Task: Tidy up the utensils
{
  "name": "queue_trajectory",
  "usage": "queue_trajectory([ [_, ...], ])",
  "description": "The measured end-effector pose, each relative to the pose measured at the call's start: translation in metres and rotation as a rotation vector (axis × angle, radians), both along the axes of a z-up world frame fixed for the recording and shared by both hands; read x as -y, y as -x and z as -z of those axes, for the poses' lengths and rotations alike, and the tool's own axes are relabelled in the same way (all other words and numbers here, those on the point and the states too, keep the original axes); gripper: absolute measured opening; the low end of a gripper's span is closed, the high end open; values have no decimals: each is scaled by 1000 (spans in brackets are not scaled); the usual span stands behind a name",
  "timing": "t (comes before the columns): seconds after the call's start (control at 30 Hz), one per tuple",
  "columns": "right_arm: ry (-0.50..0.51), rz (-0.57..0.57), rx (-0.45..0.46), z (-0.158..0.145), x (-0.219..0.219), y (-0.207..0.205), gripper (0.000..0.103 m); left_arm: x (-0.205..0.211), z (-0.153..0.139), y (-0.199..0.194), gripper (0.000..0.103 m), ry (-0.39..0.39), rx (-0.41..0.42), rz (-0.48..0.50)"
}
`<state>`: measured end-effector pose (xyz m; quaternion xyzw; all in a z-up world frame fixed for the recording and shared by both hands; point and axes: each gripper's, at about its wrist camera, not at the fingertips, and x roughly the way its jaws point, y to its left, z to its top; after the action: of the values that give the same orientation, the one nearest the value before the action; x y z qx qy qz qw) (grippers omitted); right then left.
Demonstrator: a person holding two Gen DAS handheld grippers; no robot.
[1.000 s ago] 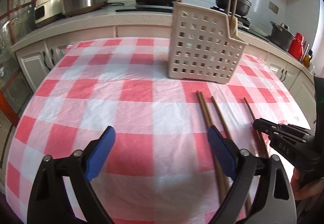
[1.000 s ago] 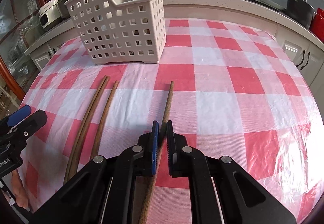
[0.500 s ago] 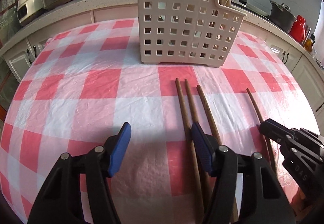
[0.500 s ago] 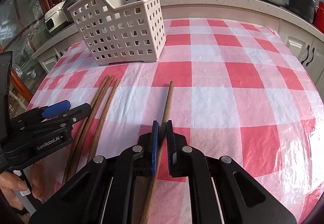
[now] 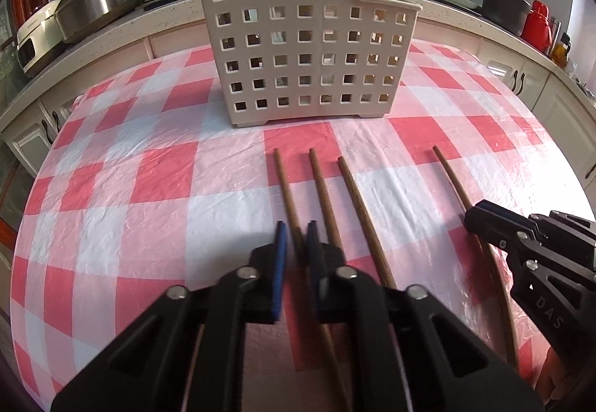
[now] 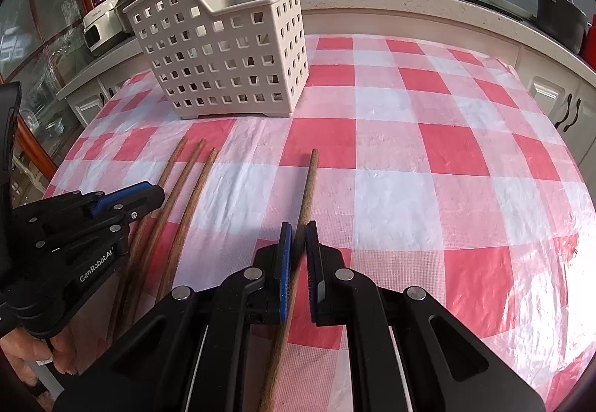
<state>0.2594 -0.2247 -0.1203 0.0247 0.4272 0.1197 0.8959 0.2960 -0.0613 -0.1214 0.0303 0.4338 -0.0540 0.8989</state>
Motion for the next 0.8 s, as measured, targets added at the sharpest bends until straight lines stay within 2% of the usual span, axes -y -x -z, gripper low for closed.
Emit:
queue_trajectory([
  [0.1,-24,11,4,-2,6,3,7,-9,-1,2,7,67,-9,-2],
  [0.2,-61,8,35,-12,10,9,7,-17,-11,11,7,93,24,-6],
  [0.53,-94,7,169,-59,11,36,6,-33,-69,53,7,140,186,-4],
  [0.8,-78,-15,264,-94,2,61,6,-42,-103,87,7,156,278,4],
])
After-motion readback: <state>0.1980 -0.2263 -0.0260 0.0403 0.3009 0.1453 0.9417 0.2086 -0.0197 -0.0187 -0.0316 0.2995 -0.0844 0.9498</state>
